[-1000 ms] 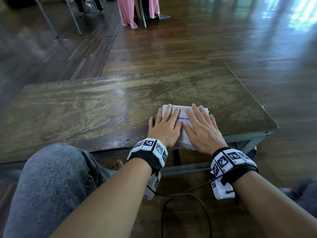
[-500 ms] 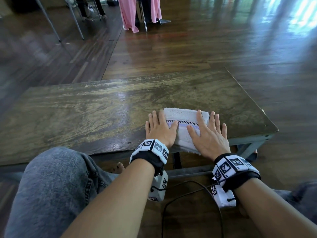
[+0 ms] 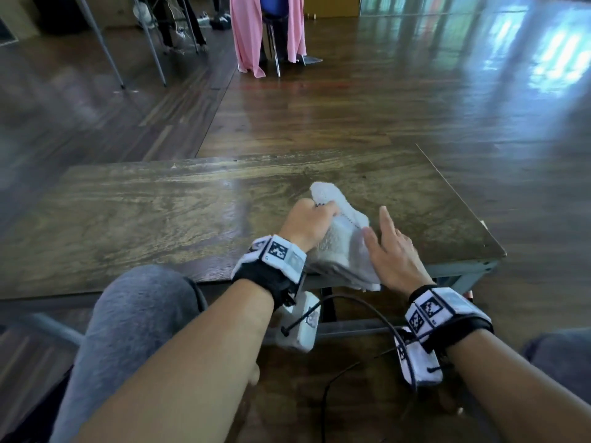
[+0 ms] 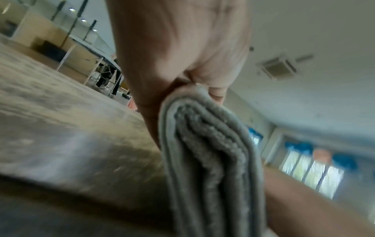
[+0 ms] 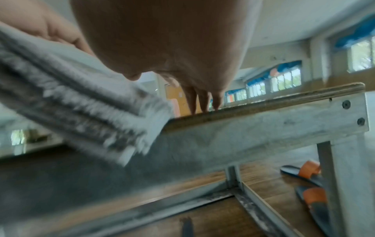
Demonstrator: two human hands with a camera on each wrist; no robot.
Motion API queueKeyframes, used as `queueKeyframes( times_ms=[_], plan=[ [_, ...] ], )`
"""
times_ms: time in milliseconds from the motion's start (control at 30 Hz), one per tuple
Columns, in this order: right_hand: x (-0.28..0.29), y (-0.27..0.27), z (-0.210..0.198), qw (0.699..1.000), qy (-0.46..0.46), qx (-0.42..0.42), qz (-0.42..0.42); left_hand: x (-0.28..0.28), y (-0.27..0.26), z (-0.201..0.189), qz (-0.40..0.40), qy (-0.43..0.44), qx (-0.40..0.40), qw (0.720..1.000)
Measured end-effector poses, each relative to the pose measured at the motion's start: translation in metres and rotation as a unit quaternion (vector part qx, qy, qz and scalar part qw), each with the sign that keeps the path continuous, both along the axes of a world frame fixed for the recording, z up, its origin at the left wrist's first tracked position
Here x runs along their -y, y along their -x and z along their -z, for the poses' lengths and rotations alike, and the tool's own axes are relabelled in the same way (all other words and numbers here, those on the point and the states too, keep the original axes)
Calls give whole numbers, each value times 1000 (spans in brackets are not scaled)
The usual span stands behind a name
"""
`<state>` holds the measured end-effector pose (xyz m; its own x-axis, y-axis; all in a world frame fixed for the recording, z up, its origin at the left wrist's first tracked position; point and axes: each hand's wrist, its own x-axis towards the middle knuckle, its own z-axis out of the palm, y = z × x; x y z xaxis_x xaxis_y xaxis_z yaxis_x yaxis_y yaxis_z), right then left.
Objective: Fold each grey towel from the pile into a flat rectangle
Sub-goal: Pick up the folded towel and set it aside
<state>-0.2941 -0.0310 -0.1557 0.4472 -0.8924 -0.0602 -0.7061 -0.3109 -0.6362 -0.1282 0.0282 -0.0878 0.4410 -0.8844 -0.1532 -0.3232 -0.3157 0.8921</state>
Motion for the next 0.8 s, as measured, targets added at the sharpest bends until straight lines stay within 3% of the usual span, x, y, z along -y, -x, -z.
queueKeyframes(
  times_ms=[67,233,333,400,600,733,800],
  plan=[
    [0,-9,-31,993,-68,97,-3,-10,-1,-38,0,31,-21,999],
    [-6,-56,-131,976,-72,200,-44,-52,-38,-119,-59,144,-77,985],
    [-26,-98,-185,957,-123,256,-62,-101,-76,-146,-103,209,-85,969],
    [-50,-132,-211,959,-73,247,-117,-139,-101,-152,-144,252,-96,952],
    [-154,-261,-237,925,2,200,-324,-272,-188,-108,-279,307,-149,897],
    [-234,-338,-195,906,35,94,-412,-359,-227,-40,-346,270,-173,882],
    [-266,-367,-155,894,26,33,-445,-394,-239,-3,-404,209,-180,872]
  ],
)
